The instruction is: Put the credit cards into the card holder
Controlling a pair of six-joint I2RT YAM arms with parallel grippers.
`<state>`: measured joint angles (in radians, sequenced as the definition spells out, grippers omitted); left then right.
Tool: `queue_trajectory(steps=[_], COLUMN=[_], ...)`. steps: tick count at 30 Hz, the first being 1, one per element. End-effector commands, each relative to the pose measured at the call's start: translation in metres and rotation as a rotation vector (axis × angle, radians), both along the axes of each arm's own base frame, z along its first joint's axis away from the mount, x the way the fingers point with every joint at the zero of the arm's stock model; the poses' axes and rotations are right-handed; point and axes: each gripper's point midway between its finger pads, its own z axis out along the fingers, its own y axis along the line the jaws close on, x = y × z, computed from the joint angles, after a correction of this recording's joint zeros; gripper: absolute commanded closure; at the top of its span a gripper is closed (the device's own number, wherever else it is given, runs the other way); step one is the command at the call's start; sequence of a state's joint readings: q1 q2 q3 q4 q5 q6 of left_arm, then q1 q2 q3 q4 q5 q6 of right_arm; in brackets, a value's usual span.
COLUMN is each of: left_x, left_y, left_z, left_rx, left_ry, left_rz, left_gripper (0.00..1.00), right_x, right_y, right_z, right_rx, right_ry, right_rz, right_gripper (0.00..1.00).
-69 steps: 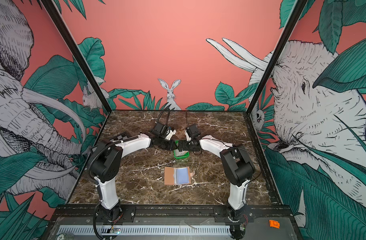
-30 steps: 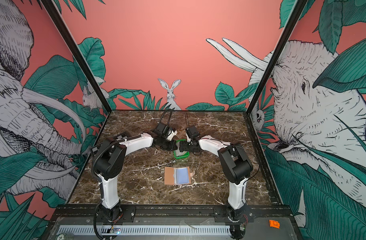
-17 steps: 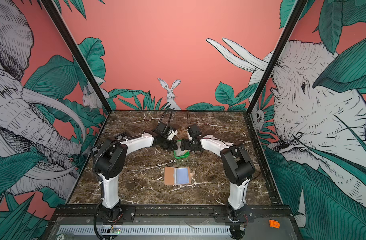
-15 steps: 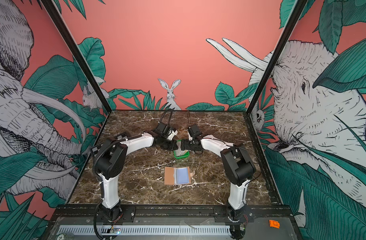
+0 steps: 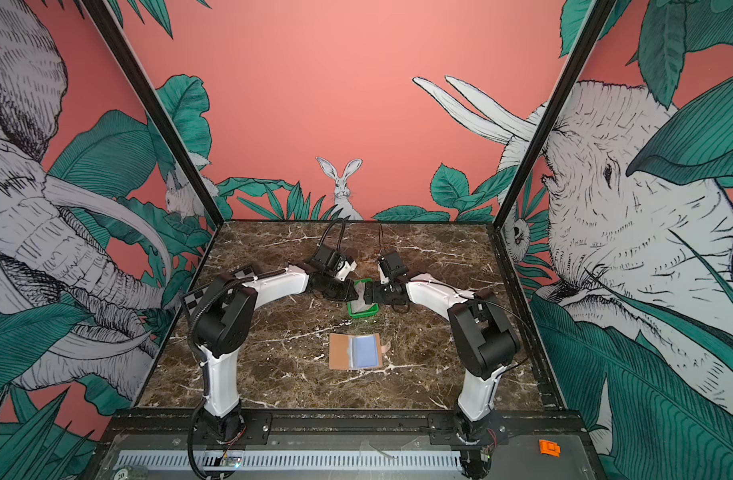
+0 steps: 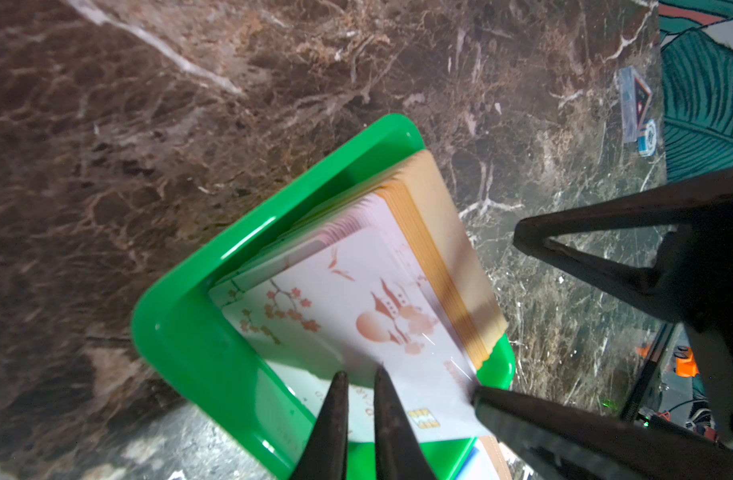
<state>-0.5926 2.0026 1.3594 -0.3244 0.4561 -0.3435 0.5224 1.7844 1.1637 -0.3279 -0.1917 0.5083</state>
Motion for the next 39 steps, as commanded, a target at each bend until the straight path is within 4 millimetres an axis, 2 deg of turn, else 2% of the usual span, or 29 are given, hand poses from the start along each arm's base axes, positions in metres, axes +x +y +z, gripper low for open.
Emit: queue_trajectory(steps=[1,3,11,14,23,39], left_x=[-0.003,-0.003,-0.003,-0.003,-0.004,-0.004], left_y=[0.006,0.006,0.006,0.006,0.005,0.005], left_z=[-0.013,-0.012,-0.011,-0.012,-0.010,-0.011], left_rx=[0.039,0.039,0.039,0.041,0.044,0.048], left_ry=[0.036,0.035,0.030,0.032,0.029,0.027], left_rz=[0.006,0.006,0.004,0.003,0.000,-0.004], left_gripper=[0.84,0.84,0.84,0.84,0.84,0.84], right_x=[-0.003,-0.002,0.000,0.000,0.002,0.002], right_y=[-0.005,-0.004,0.011,0.018,0.033,0.048], right_z=[0.010,0.015,0.035,0.038,0.035,0.024], right_rx=[0.005,0.021,0.113,0.122,0.116,0.094], right_ry=[-0.015,-0.022,-0.040,-0.039,-0.029,-0.007], right_rz=[-0.010,-0.012,0.001,0.014,0.045,0.078], right_gripper=[0.13,0.19,0.60,0.70,0.82,0.89])
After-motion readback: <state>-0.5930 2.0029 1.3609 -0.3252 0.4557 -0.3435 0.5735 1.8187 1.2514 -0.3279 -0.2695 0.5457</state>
